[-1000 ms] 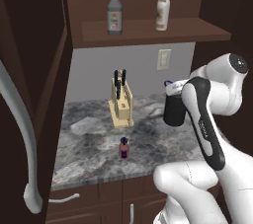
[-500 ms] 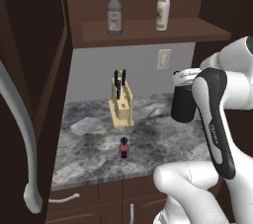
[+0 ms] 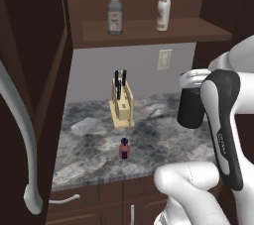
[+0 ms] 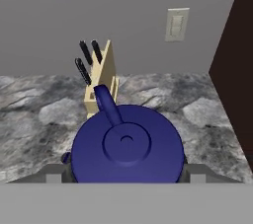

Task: Sort all alcoholic drinks to one cabinet, and non-alcoholic drinks to the other.

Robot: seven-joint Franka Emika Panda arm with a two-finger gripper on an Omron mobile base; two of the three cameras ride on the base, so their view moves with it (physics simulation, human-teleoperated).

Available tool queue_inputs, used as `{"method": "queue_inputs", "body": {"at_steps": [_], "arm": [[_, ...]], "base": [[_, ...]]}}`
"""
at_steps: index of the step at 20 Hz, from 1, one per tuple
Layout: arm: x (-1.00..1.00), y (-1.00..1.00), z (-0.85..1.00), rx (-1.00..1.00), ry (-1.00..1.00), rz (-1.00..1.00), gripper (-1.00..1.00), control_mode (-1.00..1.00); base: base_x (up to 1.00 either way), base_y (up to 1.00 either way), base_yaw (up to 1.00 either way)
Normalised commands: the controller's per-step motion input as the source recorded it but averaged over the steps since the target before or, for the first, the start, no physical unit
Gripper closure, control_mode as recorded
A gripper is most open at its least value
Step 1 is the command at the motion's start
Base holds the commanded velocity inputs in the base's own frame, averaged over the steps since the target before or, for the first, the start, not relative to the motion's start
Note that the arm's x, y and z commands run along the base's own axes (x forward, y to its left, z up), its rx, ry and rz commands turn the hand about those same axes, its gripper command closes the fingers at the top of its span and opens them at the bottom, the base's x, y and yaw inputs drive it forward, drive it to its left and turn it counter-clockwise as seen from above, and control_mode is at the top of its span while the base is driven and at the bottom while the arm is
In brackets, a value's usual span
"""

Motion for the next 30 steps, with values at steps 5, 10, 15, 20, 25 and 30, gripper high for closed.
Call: {"method": "queue_inputs", "body": {"at_steps": [5,10,15,20,25,30], "arm": [[-0.24,0.0,0.16,0.0,0.05,-0.02,1.0,-1.0],[-0.24,0.0,0.05,0.0,0.01,-0.02,1.0,1.0],[0.0,0.0,0.0,0.0,0.0,0.0,1.0,1.0],[0.0,0.0,0.0,0.0,0.0,0.0,1.0,1.0],[0.0,0.0,0.0,0.0,0.0,0.0,1.0,1.0],[0.0,0.0,0.0,0.0,0.0,0.0,1.0,1.0]], "base": [[0.0,0.0,0.0],[-0.28,0.0,-0.01],[-1.0,0.0,-0.03],[-1.0,0.0,-0.03],[-1.0,0.02,-0.03],[-0.79,0.52,-0.03]]}}
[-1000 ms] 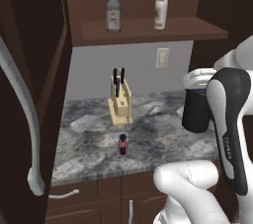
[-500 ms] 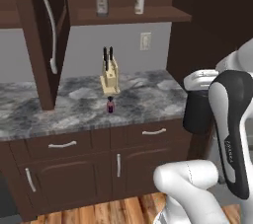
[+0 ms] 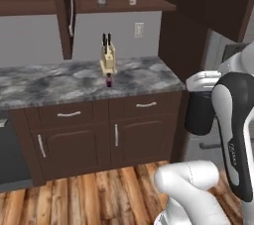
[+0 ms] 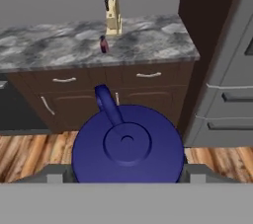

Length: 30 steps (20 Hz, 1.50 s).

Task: Sort all alcoholic drinks to one cabinet, and non-alcoholic drinks to the other.

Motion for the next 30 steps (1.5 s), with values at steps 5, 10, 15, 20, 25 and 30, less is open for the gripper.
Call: {"method": "queue_inputs", "body": {"at_steps": [5,10,15,20,25,30], "arm": [[0.0,0.0,0.0,0.0,0.0,0.0,1.0,1.0],[0.0,0.0,0.0,0.0,0.0,0.0,1.0,1.0],[0.0,0.0,0.0,0.0,0.0,0.0,1.0,1.0],[0.0,0.0,0.0,0.0,0.0,0.0,1.0,1.0],[0.0,0.0,0.0,0.0,0.0,0.0,1.0,1.0],[0.0,0.0,0.0,0.0,0.0,0.0,1.0,1.0]], "base": [[-0.72,0.74,-0.05],[-0.57,0.92,-0.07],[-0.23,1.0,-0.06],[0.03,1.0,-0.03],[0.19,0.98,-0.03],[0.45,0.72,-0.01]]}}
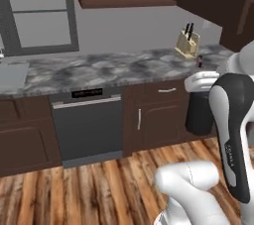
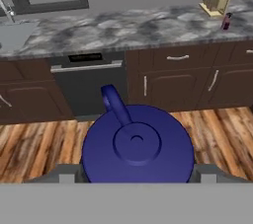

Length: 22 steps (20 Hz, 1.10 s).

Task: Sort all alcoholic drinks to one cabinet, and non-alcoholic drinks to the other.

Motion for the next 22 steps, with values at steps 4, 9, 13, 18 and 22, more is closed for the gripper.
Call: {"method": "queue_inputs", "body": {"at_steps": [4,9,13,18,22], "arm": [[0.0,0.0,0.0,0.0,0.0,0.0,1.0,1.0],[0.0,0.0,0.0,0.0,0.0,0.0,1.0,1.0],[0.0,0.0,0.0,0.0,0.0,0.0,1.0,1.0],[0.0,0.0,0.0,0.0,0.0,0.0,1.0,1.0],[0.0,0.0,0.0,0.0,0.0,0.0,1.0,1.0]], "base": [[0.79,0.43,0.0],[0.83,0.37,0.0],[0.71,0.17,0.0],[0.6,0.0,0.0],[0.61,0.0,-0.01]]}}
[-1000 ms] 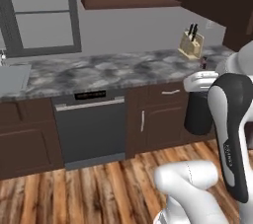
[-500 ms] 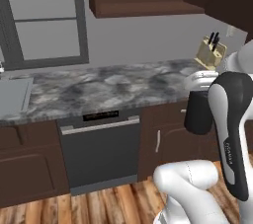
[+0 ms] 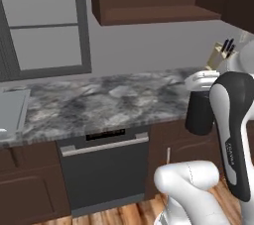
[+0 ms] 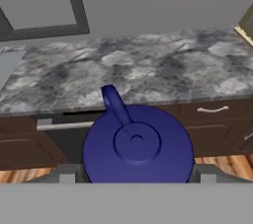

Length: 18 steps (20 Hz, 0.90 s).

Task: Sort all alcoholic drinks to one cabinet, and non-alcoholic drinks to the other.

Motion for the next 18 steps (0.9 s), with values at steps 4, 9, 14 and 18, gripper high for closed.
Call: {"method": "queue_inputs", "body": {"at_steps": [4,9,14,18], "arm": [[0.0,0.0,0.0,0.0,0.0,0.0,1.0,1.0],[0.0,0.0,0.0,0.0,0.0,0.0,1.0,1.0],[0.0,0.0,0.0,0.0,0.0,0.0,1.0,1.0],[0.0,0.0,0.0,0.0,0.0,0.0,1.0,1.0]], "base": [[0.71,0.0,-0.05],[0.76,-0.1,-0.06],[0.72,-0.24,0.0],[0.81,-0.21,0.0]]}}
